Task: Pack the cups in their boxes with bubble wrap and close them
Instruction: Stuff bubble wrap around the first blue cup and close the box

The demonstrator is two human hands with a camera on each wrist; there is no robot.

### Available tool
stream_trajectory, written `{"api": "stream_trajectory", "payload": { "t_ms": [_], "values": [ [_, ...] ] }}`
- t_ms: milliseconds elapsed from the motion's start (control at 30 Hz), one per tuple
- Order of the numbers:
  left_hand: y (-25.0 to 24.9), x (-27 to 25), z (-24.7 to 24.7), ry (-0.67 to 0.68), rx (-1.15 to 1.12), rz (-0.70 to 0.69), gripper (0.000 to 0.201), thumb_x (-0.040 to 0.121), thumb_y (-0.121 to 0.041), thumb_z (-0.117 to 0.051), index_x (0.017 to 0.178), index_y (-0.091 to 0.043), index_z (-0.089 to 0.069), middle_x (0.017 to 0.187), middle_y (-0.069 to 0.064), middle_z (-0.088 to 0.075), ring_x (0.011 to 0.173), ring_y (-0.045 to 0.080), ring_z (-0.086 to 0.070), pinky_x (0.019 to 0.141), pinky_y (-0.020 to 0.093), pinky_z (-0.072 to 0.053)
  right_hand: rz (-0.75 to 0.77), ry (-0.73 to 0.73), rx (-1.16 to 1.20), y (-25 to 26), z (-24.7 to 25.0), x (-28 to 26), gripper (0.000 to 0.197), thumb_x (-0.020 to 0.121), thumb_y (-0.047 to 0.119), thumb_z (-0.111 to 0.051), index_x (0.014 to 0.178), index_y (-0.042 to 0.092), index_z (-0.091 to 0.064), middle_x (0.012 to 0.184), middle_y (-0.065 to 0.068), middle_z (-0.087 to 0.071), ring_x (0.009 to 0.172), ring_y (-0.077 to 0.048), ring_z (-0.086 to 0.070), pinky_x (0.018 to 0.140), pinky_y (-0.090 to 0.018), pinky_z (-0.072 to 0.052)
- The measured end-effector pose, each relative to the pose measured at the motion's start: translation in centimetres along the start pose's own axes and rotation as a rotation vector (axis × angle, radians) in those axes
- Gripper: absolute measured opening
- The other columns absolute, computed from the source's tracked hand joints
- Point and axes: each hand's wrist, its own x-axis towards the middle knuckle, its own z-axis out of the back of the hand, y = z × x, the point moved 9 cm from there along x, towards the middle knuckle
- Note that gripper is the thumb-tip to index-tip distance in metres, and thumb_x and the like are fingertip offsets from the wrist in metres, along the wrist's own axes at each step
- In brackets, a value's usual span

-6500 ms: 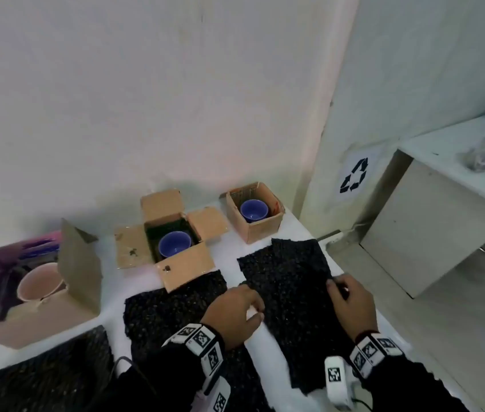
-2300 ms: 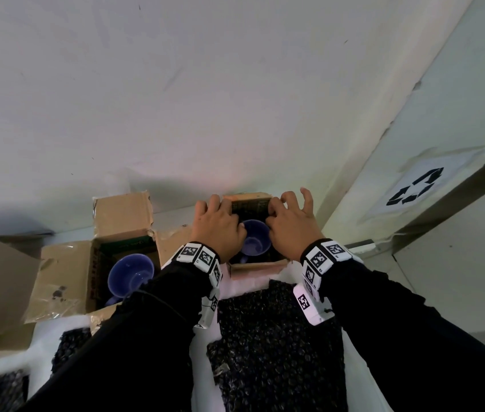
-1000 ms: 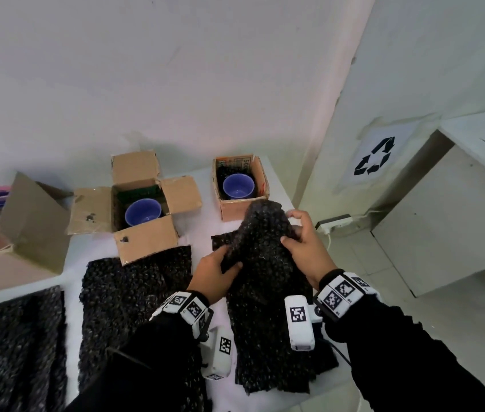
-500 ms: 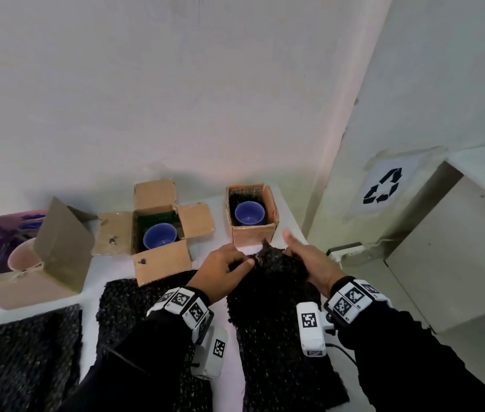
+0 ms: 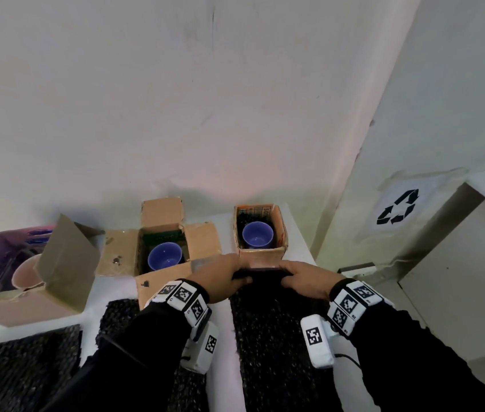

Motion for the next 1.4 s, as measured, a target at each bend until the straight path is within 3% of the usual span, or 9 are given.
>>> {"api": "stream_trajectory", "payload": {
  "t_ms": [133,233,400,600,700,833,1000,1267,1400],
  "values": [
    [0.9,2.3,0.3,-0.041,-0.069,0.068,0.011,0.095,-0.019,-0.045,0.104,-0.024,-0.04,0.093,0.007,-0.061,0.082,0.027,-0.059,0.075,0.047,-0.051,0.055,-0.074,-0.004,0.1,2.1,1.8,0.035,0.09,0.001,-0.042,0.119,0.02,-0.05,0.104,0.0,-0.059,0.098,-0.018,-0.055,0.084,-0.027,-0.042],
    [0.0,3.5,1.2,-0.11,-0.204,0.008,0.012,0.095,-0.018,-0.046,0.105,-0.02,-0.039,0.086,0.005,-0.057,0.077,0.028,-0.056,0.064,0.037,-0.045,0.026,-0.146,0.126,-0.4,4.1,3.1,0.015,0.092,0.018,-0.047,0.105,0.021,-0.054,0.1,-0.001,-0.061,0.091,-0.016,-0.055,0.078,-0.03,-0.042],
    [-0.6,5.9,2.8,-0.303,-0.327,-0.062,0.041,0.099,-0.039,-0.028,0.128,-0.02,-0.051,0.101,-0.002,-0.048,0.089,0.014,-0.05,0.08,0.026,-0.041,0.096,-0.2,0.021,0.1,8.2,5.6,0.055,0.079,0.048,-0.028,0.12,0.031,-0.06,0.092,-0.001,-0.052,0.083,-0.011,-0.048,0.076,-0.033,-0.038],
    [0.0,8.3,3.1,-0.545,-0.21,0.015,0.028,0.092,-0.015,-0.054,0.12,-0.014,-0.055,0.111,0.007,-0.058,0.088,0.024,-0.059,0.071,0.034,-0.049,0.041,-0.364,-0.375,-0.1,12.8,8.3,0.045,0.087,0.015,-0.049,0.121,0.044,-0.051,0.109,0.009,-0.049,0.111,-0.02,-0.036,0.093,-0.04,-0.025],
    [0.2,9.3,1.3,-0.508,-0.144,0.009,0.034,0.084,-0.005,-0.063,0.117,-0.012,-0.061,0.11,0.009,-0.061,0.091,0.029,-0.06,0.072,0.038,-0.053,0.222,-0.545,-0.452,1.5,14.2,8.8,0.033,0.073,0.007,-0.064,0.091,0.034,-0.059,0.092,0.017,-0.061,0.1,-0.018,-0.04,0.086,-0.04,-0.032],
    [-0.3,10.5,-2.2,-0.338,0.126,-0.11,0.052,0.059,0.0,-0.071,0.109,-0.013,-0.068,0.089,0.007,-0.061,0.078,0.029,-0.056,0.067,0.039,-0.054,0.399,-0.384,-0.557,2.7,11.4,10.5,0.027,0.064,-0.006,-0.061,0.069,0.02,-0.065,0.09,0.003,-0.06,0.089,-0.022,-0.046,0.074,-0.043,-0.044],
    [0.0,9.8,-2.9,-0.334,0.199,-0.088,0.038,0.079,-0.026,-0.038,0.09,-0.021,-0.073,0.097,0.003,-0.056,0.087,0.025,-0.049,0.069,0.036,-0.045,0.435,-0.286,-0.707,2.0,9.1,11.3,0.017,0.07,0.022,-0.046,0.063,0.016,-0.061,0.085,0.005,-0.057,0.084,-0.018,-0.048,0.066,-0.034,-0.043],
    [0.5,9.6,-2.7,-0.363,0.103,-0.06,0.041,0.088,-0.047,-0.042,0.113,-0.017,-0.056,0.1,0.0,-0.063,0.09,0.02,-0.058,0.079,0.033,-0.046,0.397,-0.376,-0.8,1.6,9.7,12.1,0.024,0.074,0.038,-0.065,0.091,0.023,-0.057,0.1,0.002,-0.055,0.094,-0.023,-0.047,0.074,-0.035,-0.04],
    [1.8,10.2,-3.2,-0.357,0.082,0.009,0.044,0.087,-0.041,-0.053,0.122,-0.014,-0.055,0.104,0.004,-0.059,0.091,0.025,-0.059,0.079,0.036,-0.046,0.276,-0.454,-0.979,0.4,9.8,12.2,0.03,0.082,0.05,-0.048,0.087,0.03,-0.07,0.107,0.008,-0.055,0.108,-0.026,-0.041,0.084,-0.04,-0.032]
  ]
}}
